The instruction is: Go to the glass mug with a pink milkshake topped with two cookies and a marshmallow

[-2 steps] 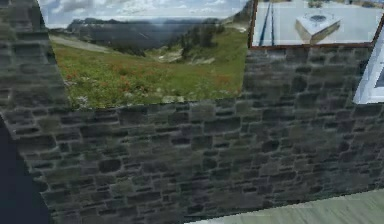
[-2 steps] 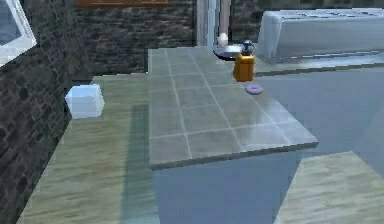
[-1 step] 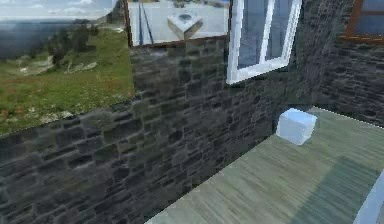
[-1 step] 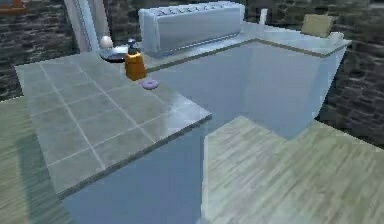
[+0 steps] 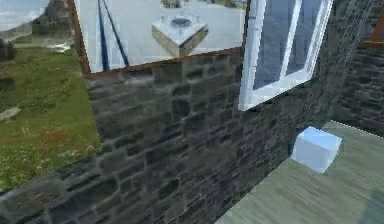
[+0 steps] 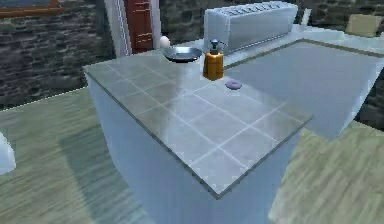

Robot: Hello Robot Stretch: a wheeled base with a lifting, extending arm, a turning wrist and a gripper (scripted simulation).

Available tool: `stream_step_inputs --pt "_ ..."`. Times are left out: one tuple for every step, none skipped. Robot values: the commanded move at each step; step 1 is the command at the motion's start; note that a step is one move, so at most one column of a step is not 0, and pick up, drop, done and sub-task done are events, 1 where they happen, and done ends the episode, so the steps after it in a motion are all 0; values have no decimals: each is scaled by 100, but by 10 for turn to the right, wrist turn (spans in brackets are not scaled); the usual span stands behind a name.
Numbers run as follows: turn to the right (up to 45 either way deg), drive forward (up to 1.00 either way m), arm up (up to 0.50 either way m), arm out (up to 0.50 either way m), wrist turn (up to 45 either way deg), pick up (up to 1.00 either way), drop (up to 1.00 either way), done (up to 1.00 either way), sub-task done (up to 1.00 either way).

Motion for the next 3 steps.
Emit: stream_step_inputs --pt "450 0 0 0 0 0 0 0 0" --pt "30 0 0 0 0 0 0 0 0" --pt "0 100 0 0 0 0 0 0 0"
